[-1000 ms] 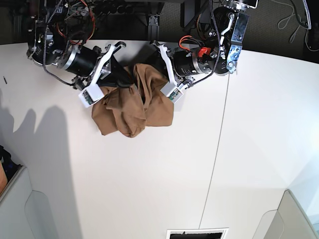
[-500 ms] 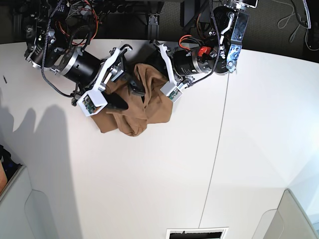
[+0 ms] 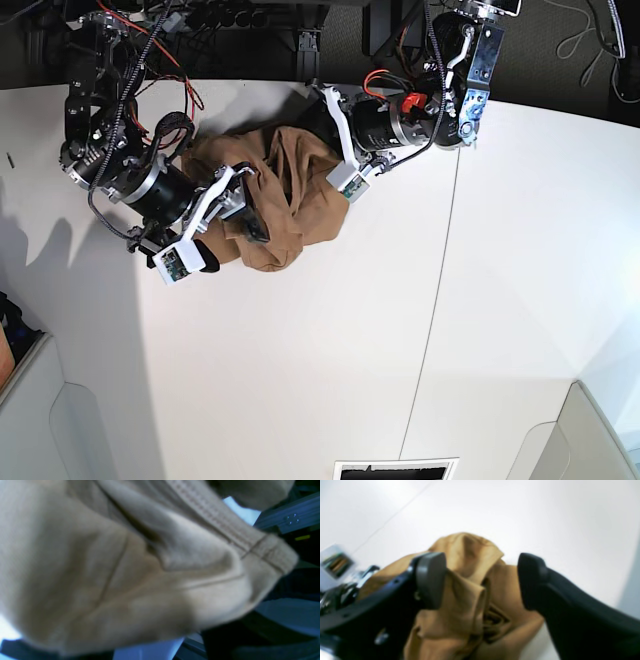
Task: Layout the t-shirt on the table in an organized manner, then fold the t-shirt properly
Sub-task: 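Press and tuck the bundle with both grippers together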
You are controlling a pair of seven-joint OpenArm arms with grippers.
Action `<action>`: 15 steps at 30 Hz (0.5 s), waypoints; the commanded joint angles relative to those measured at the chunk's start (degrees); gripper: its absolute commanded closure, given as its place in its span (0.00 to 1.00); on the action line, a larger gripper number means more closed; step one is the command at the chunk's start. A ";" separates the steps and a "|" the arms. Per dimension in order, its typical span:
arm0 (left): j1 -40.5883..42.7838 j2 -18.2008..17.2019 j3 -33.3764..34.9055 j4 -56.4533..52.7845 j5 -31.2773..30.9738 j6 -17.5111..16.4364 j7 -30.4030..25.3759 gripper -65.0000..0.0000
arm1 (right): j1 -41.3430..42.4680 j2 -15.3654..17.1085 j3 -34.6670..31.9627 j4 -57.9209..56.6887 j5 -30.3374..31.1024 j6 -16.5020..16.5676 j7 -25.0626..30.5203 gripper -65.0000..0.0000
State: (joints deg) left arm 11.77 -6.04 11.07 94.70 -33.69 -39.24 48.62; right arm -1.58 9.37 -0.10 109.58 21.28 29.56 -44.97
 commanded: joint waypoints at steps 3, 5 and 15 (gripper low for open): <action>-0.37 0.17 0.00 0.85 -1.31 -0.76 -1.25 0.63 | 0.44 0.11 -3.19 -1.09 0.74 0.72 1.29 0.31; -0.33 0.17 0.00 0.85 -1.42 -0.76 -1.53 0.63 | 0.44 0.11 -6.32 -1.60 0.15 0.70 1.27 0.31; -0.35 0.15 0.00 0.85 -1.60 -0.76 -1.46 0.63 | 0.79 0.11 -15.69 -3.85 -5.44 -4.09 1.29 0.83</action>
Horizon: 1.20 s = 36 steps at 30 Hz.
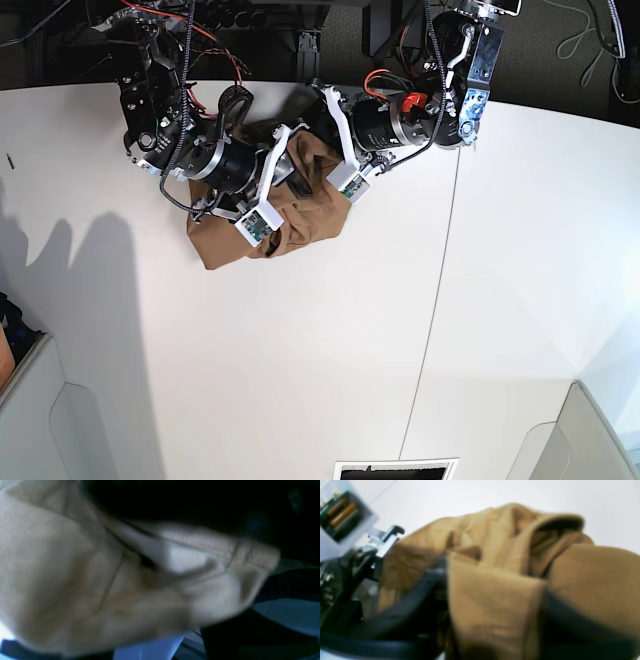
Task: Layout the t-shirt on the table in an organized manner, then fold the t-shirt properly
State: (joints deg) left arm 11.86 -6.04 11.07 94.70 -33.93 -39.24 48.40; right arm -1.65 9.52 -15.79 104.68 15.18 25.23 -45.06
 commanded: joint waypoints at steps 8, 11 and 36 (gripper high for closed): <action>-0.44 0.09 -2.05 0.85 -0.94 -0.76 -1.20 0.63 | 1.31 -0.02 3.78 8.13 -0.07 -0.15 1.38 1.00; -0.44 -0.98 -4.02 0.85 -1.01 -0.76 -1.25 0.63 | 1.31 -0.02 9.73 10.80 -0.44 -2.01 1.40 1.00; -0.76 -9.40 -6.67 0.85 -3.19 -0.76 -1.46 0.63 | -7.91 0.02 58.10 11.52 11.10 -4.52 -3.91 0.35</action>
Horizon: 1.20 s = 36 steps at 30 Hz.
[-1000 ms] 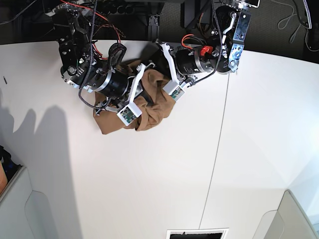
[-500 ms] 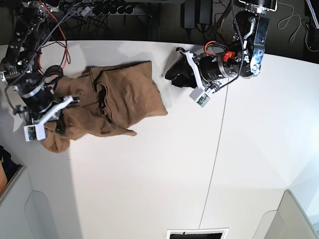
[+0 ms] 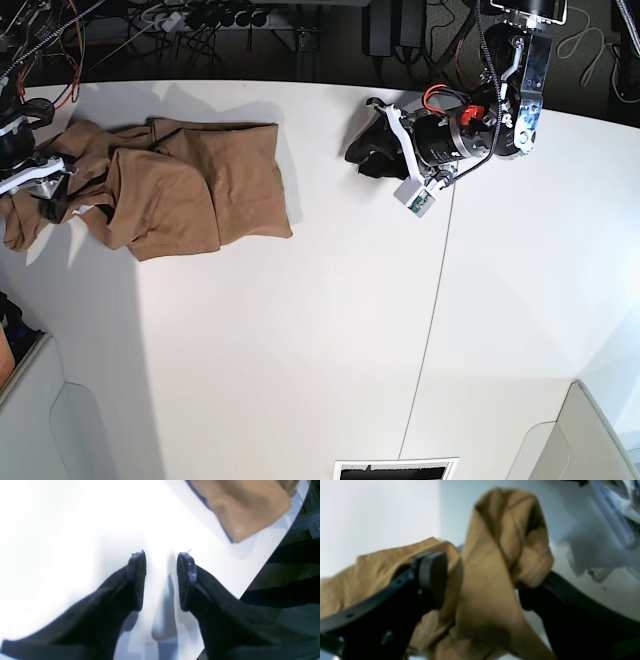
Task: Layout the t-shirt on the table in an organized manner, then fold the t-shirt properly
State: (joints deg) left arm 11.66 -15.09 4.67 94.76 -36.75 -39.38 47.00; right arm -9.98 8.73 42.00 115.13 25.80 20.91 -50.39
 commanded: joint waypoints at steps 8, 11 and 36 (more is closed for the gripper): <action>-3.65 -0.33 -2.75 1.55 -6.62 -0.62 1.38 0.63 | -0.11 2.45 7.67 1.11 6.23 -0.11 -2.12 0.35; -5.73 -0.26 -2.43 2.12 -11.30 -0.62 2.23 0.63 | -1.29 2.82 7.50 1.11 7.50 0.17 -2.16 0.35; -11.32 7.76 18.51 -1.55 -1.09 -0.62 -1.11 0.63 | -1.31 3.98 -17.55 -13.31 0.72 9.84 2.49 0.36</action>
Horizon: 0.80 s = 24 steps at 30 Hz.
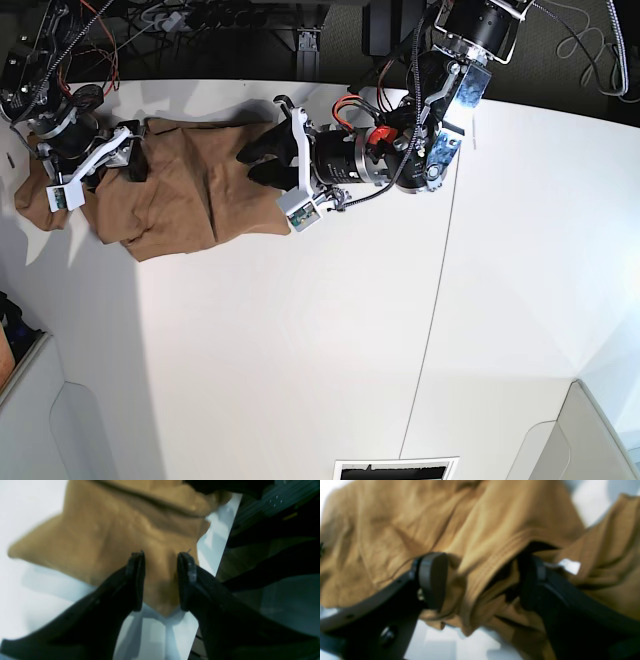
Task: Layout the t-shirt on the table in an organized manner, then fold the t-shirt properly
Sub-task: 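Grasp the tan shirt with both grippers and pull it apart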
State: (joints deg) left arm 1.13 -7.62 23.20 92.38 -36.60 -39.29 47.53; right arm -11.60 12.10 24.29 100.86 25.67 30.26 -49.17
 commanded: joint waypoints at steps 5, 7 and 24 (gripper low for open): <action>-0.79 0.28 -0.02 -1.16 -1.22 -0.71 -3.65 0.63 | 0.33 0.57 -2.40 1.27 1.29 -0.07 1.40 0.72; -0.79 0.17 -0.02 -1.40 -0.61 -0.71 -3.63 0.63 | 0.33 0.57 -2.27 2.27 2.23 -0.07 1.36 0.92; 3.89 -12.02 -1.51 -1.38 0.37 -0.71 -3.61 0.63 | 7.80 4.22 8.31 4.52 0.17 -2.99 6.21 1.00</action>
State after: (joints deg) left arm 5.26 -19.18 21.89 90.43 -37.47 -39.99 42.54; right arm -4.64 15.33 32.14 104.44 25.56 27.57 -44.69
